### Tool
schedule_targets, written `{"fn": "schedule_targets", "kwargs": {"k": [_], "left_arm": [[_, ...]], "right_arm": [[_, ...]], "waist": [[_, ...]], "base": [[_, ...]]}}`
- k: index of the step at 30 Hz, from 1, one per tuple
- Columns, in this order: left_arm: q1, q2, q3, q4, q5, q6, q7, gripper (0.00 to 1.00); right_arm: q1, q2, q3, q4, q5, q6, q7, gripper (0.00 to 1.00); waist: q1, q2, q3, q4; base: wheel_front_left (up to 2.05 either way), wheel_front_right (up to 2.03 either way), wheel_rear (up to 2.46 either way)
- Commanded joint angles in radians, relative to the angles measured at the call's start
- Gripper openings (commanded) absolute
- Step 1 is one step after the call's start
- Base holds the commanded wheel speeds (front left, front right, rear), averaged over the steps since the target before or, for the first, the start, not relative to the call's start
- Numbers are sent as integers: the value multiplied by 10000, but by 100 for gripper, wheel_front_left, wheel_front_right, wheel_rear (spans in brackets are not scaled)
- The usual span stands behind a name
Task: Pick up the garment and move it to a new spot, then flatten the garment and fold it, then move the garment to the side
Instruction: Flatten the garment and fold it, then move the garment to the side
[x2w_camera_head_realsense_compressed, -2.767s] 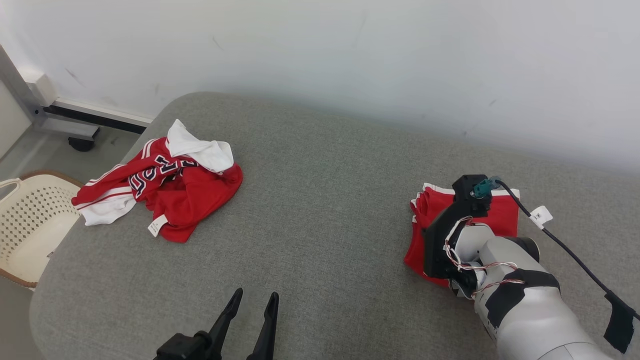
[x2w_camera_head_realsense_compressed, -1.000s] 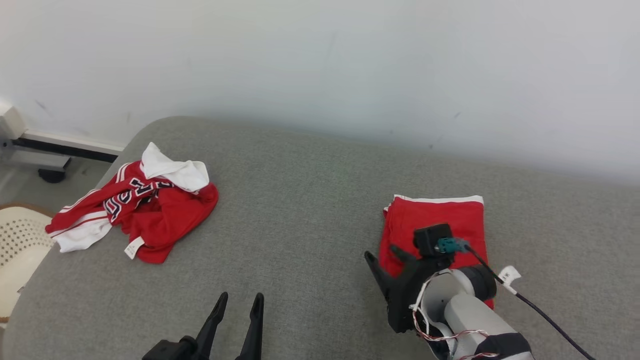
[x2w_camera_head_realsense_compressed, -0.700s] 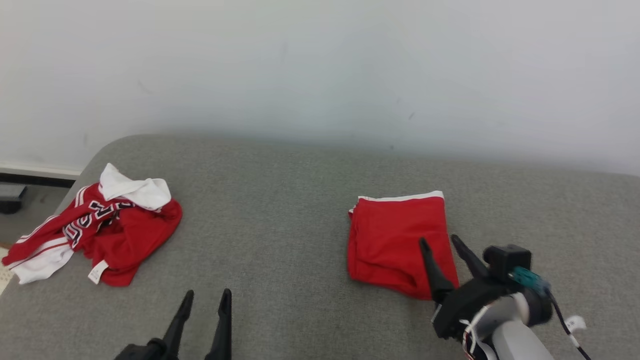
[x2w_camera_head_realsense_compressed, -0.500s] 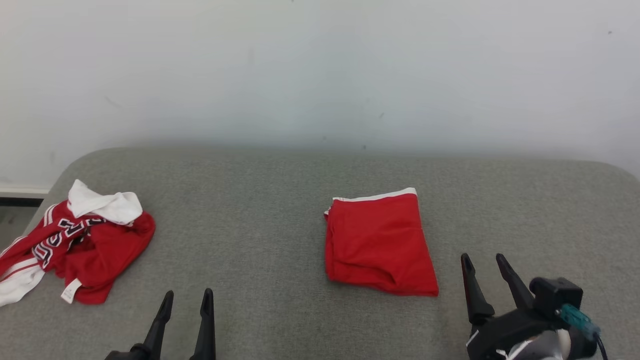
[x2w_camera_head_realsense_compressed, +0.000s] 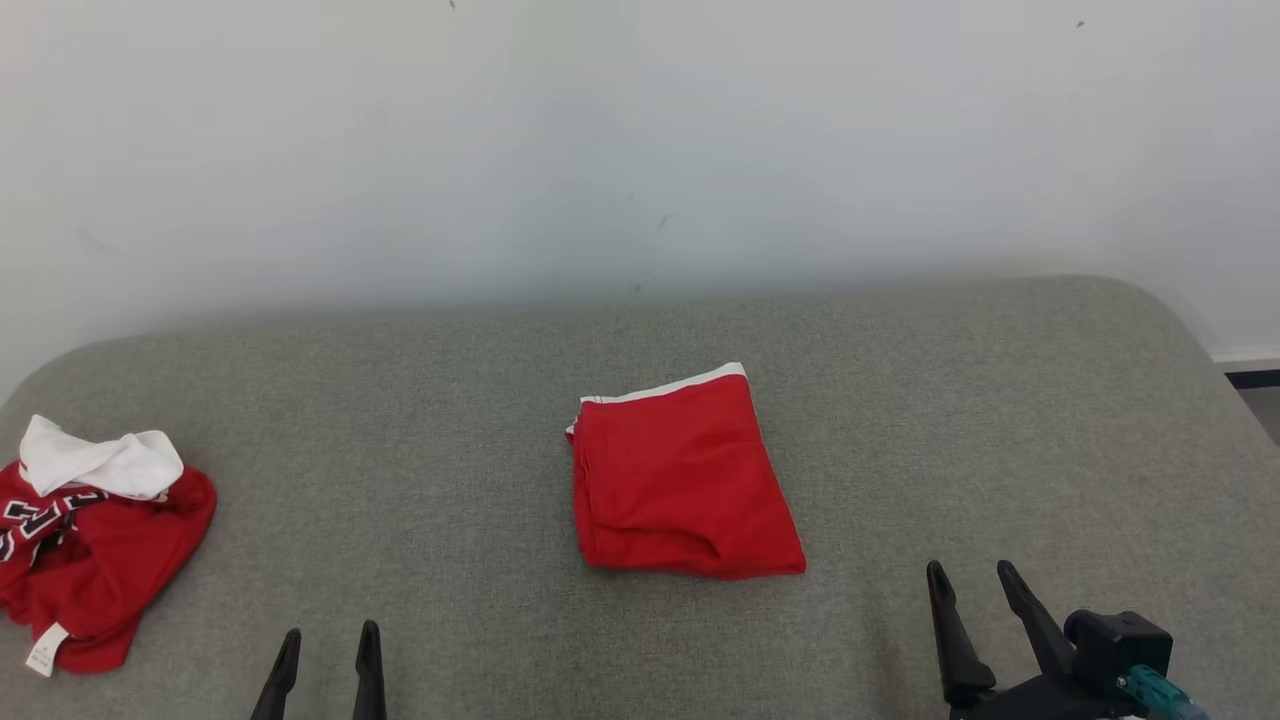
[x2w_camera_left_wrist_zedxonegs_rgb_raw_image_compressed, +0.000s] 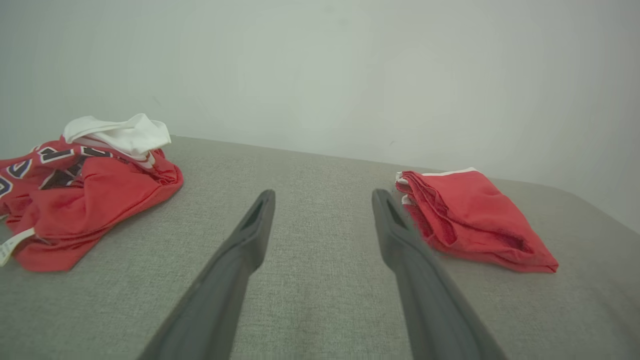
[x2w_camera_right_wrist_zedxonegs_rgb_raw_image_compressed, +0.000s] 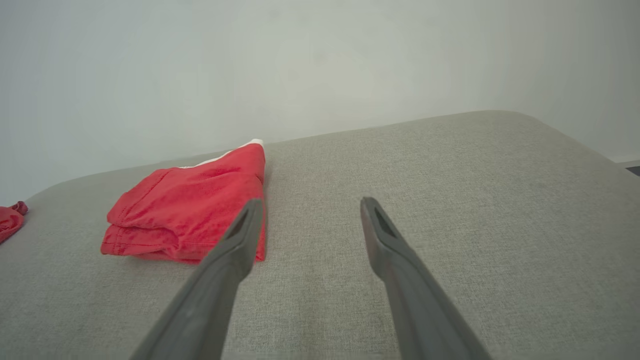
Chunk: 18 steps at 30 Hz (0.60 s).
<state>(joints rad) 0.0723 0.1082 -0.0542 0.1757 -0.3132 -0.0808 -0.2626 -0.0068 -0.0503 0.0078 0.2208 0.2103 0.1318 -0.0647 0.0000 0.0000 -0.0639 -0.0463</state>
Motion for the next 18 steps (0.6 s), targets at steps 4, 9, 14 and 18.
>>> {"fn": "schedule_targets", "kwargs": {"k": [4, 9, 14, 18], "left_arm": [[51, -122, 154, 225, 193, -176, -32, 100], [-40, -234, 184, 287, 335, -304, -32, 100], [-105, -299, 253, 301, 431, -376, -33, 100], [-115, -330, 271, 317, 468, -409, -33, 100]], "right_arm": [[-49, -2, 20, 47, 134, -23, -70, 100], [-143, -2, 67, 117, 256, -23, -78, 100], [-249, -1, 118, 171, 339, -23, -88, 100], [-221, -3, 91, 173, 344, -23, -24, 100]], "waist": [[0, 0, 49, -27], [0, 0, 74, 94], [0, 0, 159, 211], [0, 0, 217, 288]], "base": [[0, 0, 0], [0, 0, 0], [0, 0, 0], [0, 0, 0]]}}
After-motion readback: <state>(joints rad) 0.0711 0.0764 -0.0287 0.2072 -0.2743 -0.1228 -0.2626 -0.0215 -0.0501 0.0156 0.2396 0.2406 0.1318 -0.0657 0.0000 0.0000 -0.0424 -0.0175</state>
